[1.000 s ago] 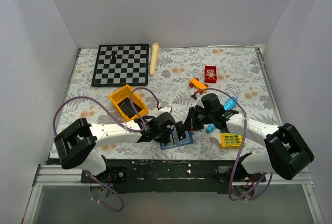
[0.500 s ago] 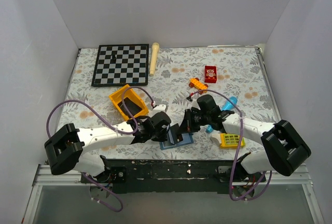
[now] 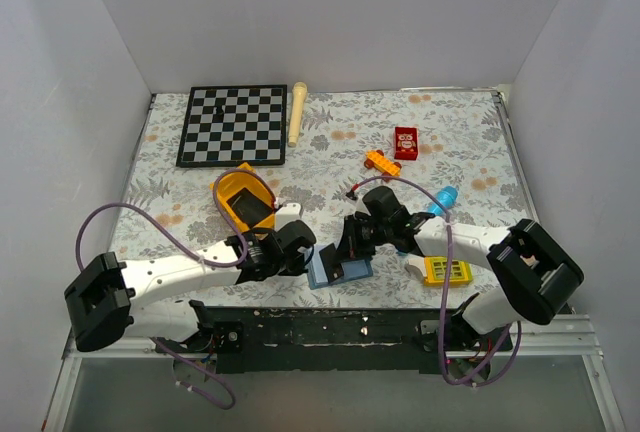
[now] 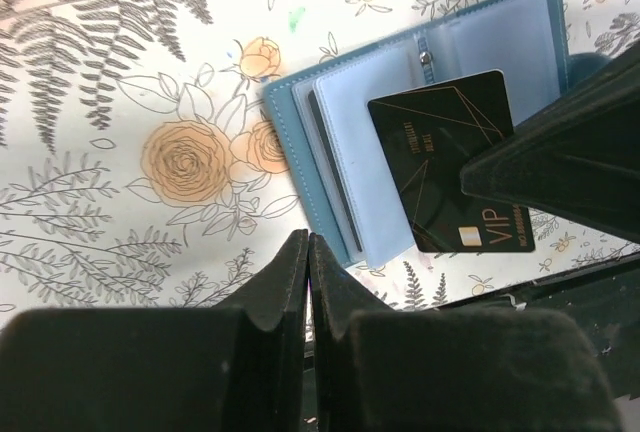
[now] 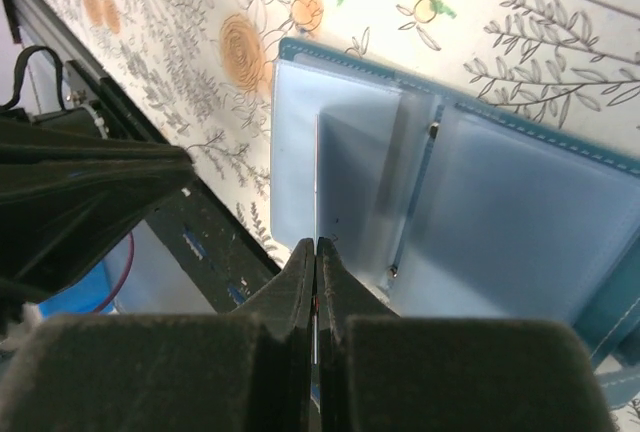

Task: Put the credit cards into the card holder
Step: Turn over the card slot in the card holder.

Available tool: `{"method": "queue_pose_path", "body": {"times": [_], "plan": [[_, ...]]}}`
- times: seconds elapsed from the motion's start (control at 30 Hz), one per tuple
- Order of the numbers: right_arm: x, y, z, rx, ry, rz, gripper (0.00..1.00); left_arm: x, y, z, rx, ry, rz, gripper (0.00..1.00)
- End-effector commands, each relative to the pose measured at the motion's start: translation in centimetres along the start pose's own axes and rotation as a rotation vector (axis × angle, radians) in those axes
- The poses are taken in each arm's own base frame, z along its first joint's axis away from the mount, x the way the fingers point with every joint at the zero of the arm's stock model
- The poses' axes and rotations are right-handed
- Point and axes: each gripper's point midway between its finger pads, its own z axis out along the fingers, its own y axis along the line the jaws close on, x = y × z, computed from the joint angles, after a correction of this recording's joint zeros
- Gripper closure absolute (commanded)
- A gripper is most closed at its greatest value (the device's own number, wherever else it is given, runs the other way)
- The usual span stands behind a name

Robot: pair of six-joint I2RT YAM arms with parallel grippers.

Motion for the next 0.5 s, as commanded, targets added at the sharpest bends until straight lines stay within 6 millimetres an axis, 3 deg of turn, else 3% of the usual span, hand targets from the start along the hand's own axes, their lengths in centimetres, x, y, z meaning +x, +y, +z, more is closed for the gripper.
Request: {"method": "queue_pose_path", "body": {"times": [0.0,0.23,0.47], "plan": [[-1.5,0.2,0.6,0.04,-0.034,-0.01,0.99,-1.9,0.8,-1.4,-0.031,-0.086,-0.009,1.0],[-0.9,-0.6,1.6,0.068,-0.003,0.007,0.99,-2.9,-2.3,-0.6,0.073,-0.101,0.027,1.0],[-0.8,-1.1,1.9,0.081,-0.006,0.023,0.99,-0.7,-3.6,2.6,0.115,-0.037,0.033,1.0]]}}
